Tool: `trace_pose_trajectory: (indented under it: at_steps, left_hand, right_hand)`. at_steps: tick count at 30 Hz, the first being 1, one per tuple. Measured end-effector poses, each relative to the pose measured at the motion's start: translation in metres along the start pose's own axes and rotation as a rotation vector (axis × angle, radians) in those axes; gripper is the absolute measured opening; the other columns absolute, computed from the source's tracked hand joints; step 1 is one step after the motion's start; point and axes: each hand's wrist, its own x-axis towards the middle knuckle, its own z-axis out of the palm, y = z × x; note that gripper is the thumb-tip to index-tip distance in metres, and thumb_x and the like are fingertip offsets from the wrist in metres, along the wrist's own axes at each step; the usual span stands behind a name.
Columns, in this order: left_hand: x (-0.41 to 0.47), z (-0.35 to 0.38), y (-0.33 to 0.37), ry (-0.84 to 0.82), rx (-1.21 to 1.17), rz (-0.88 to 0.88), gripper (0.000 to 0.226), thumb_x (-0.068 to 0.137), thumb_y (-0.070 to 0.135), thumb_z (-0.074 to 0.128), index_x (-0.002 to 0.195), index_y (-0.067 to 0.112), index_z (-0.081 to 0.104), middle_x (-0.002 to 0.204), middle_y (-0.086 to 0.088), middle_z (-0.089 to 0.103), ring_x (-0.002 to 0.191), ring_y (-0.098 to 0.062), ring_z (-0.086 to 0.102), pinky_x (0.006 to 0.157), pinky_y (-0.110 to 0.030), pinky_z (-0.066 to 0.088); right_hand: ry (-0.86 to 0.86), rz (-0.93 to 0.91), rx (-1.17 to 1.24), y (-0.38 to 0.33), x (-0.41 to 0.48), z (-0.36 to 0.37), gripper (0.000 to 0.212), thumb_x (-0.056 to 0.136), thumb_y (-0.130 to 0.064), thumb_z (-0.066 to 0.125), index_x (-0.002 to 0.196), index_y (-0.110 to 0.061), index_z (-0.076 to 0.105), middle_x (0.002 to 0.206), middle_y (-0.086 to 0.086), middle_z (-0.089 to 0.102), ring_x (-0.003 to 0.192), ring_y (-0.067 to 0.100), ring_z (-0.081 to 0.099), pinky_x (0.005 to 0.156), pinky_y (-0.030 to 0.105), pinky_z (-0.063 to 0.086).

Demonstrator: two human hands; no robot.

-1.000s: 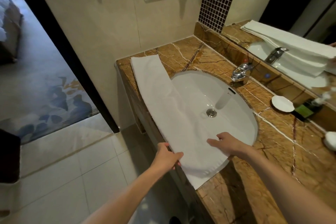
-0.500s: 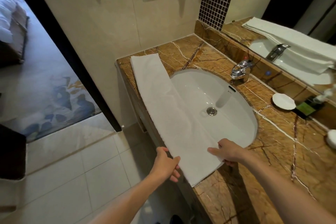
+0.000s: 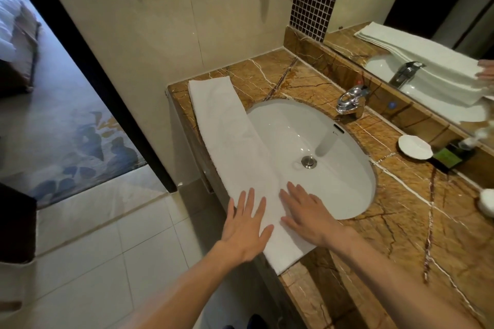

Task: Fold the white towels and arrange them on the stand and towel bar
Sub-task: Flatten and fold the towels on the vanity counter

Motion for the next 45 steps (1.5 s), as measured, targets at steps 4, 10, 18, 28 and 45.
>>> trace_pose_trajectory:
  at_steps: [4,10,18,28,45]
  left_hand:
    - [0.002,0.014,-0.004,-0.072,0.045,-0.018,0.07,0.09,0.067,0.005,0.136,0.032,-0.034,0.148,-0.004,-0.037,0.136,-0.027,-0.034,0.113,-0.047,-0.019]
    - [0.008,0.012,-0.008,-0.075,0.075,-0.009,0.07,0.087,0.069,0.003,0.135,0.034,-0.035,0.146,-0.002,-0.038,0.134,-0.025,-0.036,0.112,-0.049,-0.021]
    - [0.034,-0.021,-0.027,-0.032,-0.031,-0.191,0.072,0.09,0.067,0.006,0.146,0.032,-0.021,0.152,-0.003,-0.032,0.14,-0.029,-0.029,0.106,-0.049,-0.025]
    - [0.064,-0.077,-0.068,0.051,-0.475,-0.421,0.069,0.096,0.056,0.027,0.152,0.027,-0.001,0.16,-0.005,-0.004,0.147,-0.029,0.003,0.119,-0.048,0.01]
    - [0.136,-0.09,-0.12,0.27,-1.039,-0.613,0.051,0.095,0.006,0.048,0.142,0.014,0.031,0.125,0.002,0.033,0.102,-0.006,0.04,0.095,-0.014,0.029]
  right_hand:
    - [-0.071,0.0,-0.104,0.003,-0.002,0.018,0.068,0.098,-0.057,0.017,0.152,-0.026,-0.012,0.158,0.0,-0.022,0.147,0.024,-0.017,0.117,0.043,-0.002]
    - [-0.055,0.015,-0.089,0.0,0.004,0.016,0.068,0.098,-0.057,0.017,0.153,-0.023,-0.004,0.159,0.003,-0.019,0.146,0.026,-0.017,0.117,0.043,-0.005]
    - [0.115,-0.019,0.082,-0.006,0.031,-0.01,0.055,0.099,-0.051,0.03,0.145,-0.02,0.029,0.16,0.008,0.012,0.147,0.026,0.009,0.117,0.04,0.013]
    - [0.103,0.022,0.225,-0.025,0.102,-0.056,0.062,0.098,-0.047,0.038,0.15,-0.019,0.021,0.158,0.011,0.019,0.146,0.023,0.013,0.115,0.039,0.015]
    - [-0.015,0.251,0.436,-0.02,0.205,-0.081,0.046,0.094,-0.038,0.045,0.131,-0.011,0.038,0.12,0.009,0.055,0.107,0.028,0.053,0.091,0.04,0.044]
